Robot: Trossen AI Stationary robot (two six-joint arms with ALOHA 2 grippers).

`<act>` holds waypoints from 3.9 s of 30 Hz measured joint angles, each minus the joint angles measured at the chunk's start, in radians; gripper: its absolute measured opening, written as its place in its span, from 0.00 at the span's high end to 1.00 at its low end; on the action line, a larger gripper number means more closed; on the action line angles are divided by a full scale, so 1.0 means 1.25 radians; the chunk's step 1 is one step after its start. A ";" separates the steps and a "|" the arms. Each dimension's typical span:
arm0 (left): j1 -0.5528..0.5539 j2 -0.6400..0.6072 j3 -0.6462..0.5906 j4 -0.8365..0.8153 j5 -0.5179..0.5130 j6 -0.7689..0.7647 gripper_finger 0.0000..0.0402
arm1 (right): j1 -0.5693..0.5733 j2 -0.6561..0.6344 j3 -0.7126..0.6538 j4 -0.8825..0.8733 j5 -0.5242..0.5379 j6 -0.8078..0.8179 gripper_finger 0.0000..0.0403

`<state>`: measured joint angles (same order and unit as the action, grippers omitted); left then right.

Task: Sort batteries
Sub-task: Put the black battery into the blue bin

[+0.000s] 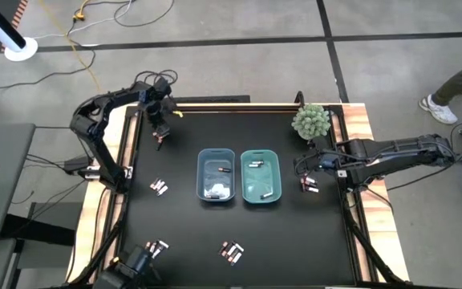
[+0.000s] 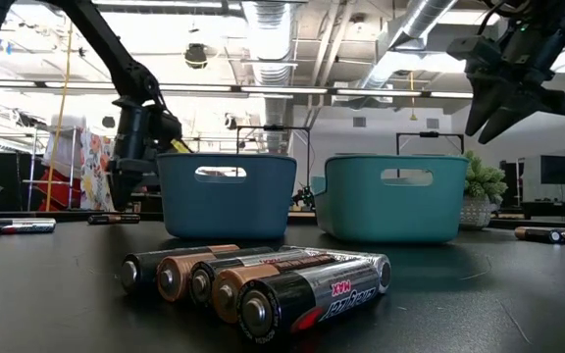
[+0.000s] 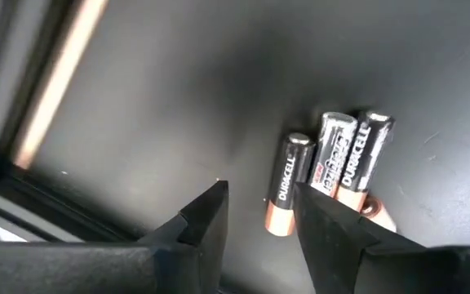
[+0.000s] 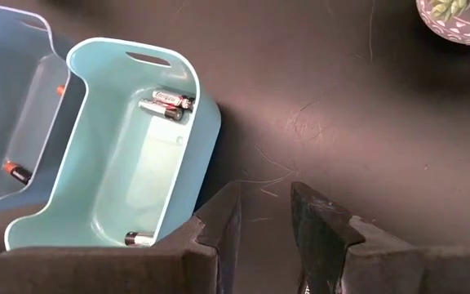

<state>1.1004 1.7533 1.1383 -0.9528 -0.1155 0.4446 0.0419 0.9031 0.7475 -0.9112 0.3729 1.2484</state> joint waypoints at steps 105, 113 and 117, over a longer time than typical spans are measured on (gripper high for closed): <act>-0.266 -0.092 0.206 -0.011 0.030 -0.252 0.90 | -0.004 0.000 0.000 0.007 -0.001 -0.131 0.68; -0.507 -0.118 0.241 0.041 0.032 -0.379 0.90 | -0.004 0.000 0.000 0.007 -0.001 -0.225 0.68; -0.607 -0.119 0.241 0.076 0.030 -0.431 0.90 | -0.004 0.000 0.000 0.007 -0.002 -0.269 0.68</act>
<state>0.3413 1.6051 1.4392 -0.8575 -0.0776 -0.0940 0.0368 0.9031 0.7475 -0.9028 0.3698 0.9125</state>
